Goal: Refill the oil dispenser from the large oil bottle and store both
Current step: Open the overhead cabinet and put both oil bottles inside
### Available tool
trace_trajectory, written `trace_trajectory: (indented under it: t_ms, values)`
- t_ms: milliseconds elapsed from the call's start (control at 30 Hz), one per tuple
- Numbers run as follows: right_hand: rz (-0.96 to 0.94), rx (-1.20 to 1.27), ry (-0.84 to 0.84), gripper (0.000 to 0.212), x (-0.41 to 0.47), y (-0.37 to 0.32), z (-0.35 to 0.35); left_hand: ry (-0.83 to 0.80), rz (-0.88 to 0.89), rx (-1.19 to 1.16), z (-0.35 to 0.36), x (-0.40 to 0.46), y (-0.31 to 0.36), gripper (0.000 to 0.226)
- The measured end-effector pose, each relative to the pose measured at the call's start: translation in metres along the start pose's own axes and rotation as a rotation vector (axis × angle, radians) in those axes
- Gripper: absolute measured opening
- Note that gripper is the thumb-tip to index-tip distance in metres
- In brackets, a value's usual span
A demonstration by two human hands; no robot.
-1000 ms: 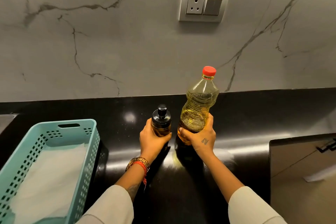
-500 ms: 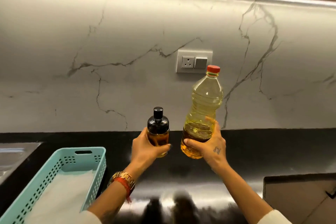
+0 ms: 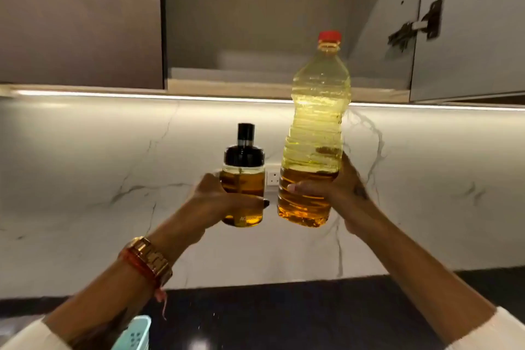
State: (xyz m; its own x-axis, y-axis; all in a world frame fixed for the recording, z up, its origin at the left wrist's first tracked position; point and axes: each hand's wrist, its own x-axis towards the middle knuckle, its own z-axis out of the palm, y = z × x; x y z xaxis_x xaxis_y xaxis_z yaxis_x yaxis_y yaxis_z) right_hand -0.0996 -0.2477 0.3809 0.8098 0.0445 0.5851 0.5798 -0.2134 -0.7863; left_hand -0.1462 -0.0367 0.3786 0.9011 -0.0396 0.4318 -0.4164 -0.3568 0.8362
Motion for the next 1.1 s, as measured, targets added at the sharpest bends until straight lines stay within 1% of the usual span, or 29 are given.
trace_trajectory:
  t_ms: [33, 67, 200, 233, 333, 367, 433, 467, 500, 567, 600, 633, 700, 767, 867, 933, 1000, 1100]
  values:
    - [-0.023, 0.024, -0.021, 0.092, 0.007, -0.016, -0.006, -0.001, 0.022, -0.014, -0.004, 0.004, 0.017, 0.032]
    - [-0.041, 0.041, -0.039, 0.088, 0.013, -0.032, -0.012, -0.002, 0.033, -0.027, -0.008, 0.008, 0.034, 0.027]
    - [-0.100, 0.084, -0.076, 0.055, 0.035, -0.102, -0.037, -0.019, 0.103, -0.025, -0.028, 0.022, 0.098, 0.028]
    - [-0.113, 0.078, -0.086, 0.053, 0.040, -0.117, -0.042, -0.019, 0.111, -0.016, -0.033, 0.026, 0.111, 0.031]
    - [-0.134, 0.050, -0.063, 0.064, 0.059, -0.153, -0.054, 0.006, 0.112, 0.035, -0.045, 0.045, 0.148, 0.048]
    - [-0.134, 0.048, -0.043, 0.063, 0.067, -0.161, -0.057, 0.015, 0.108, 0.050, -0.048, 0.051, 0.159, 0.057]
    - [-0.134, 0.050, -0.004, 0.053, 0.085, -0.174, -0.061, 0.039, 0.100, 0.052, -0.053, 0.066, 0.176, 0.075]
    - [-0.127, 0.056, 0.015, 0.051, 0.094, -0.178, -0.063, 0.048, 0.096, 0.041, -0.055, 0.075, 0.182, 0.078]
    - [-0.117, 0.065, 0.034, 0.050, 0.105, -0.181, -0.064, 0.053, 0.099, 0.029, -0.056, 0.085, 0.188, 0.075]
    - [-0.096, 0.071, 0.072, 0.051, 0.126, -0.182, -0.065, 0.067, 0.105, 0.012, -0.057, 0.105, 0.194, 0.057]
    - [-0.088, 0.071, 0.094, 0.054, 0.137, -0.180, -0.064, 0.078, 0.104, 0.009, -0.057, 0.118, 0.195, 0.049]
    - [-0.080, 0.069, 0.118, 0.058, 0.149, -0.177, -0.064, 0.088, 0.097, 0.005, -0.056, 0.129, 0.194, 0.046]
    - [-0.066, 0.061, 0.151, 0.065, 0.173, -0.167, -0.063, 0.103, 0.084, 0.000, -0.054, 0.155, 0.191, 0.046]
    - [-0.059, 0.055, 0.164, 0.064, 0.196, -0.156, -0.063, 0.107, 0.065, -0.023, -0.051, 0.181, 0.189, 0.045]
    - [-0.059, 0.001, 0.196, 0.064, 0.231, -0.141, -0.063, 0.089, 0.023, -0.028, -0.047, 0.220, 0.186, 0.035]
    - [-0.027, -0.029, 0.211, 0.068, 0.252, -0.129, -0.061, 0.093, -0.016, 0.001, -0.042, 0.243, 0.179, 0.038]
    - [0.010, -0.058, 0.194, 0.076, 0.270, -0.115, -0.057, 0.084, -0.065, 0.034, -0.036, 0.262, 0.172, 0.043]
    - [0.072, -0.072, 0.213, 0.080, 0.288, -0.098, -0.055, 0.062, -0.126, 0.056, -0.028, 0.281, 0.160, 0.039]
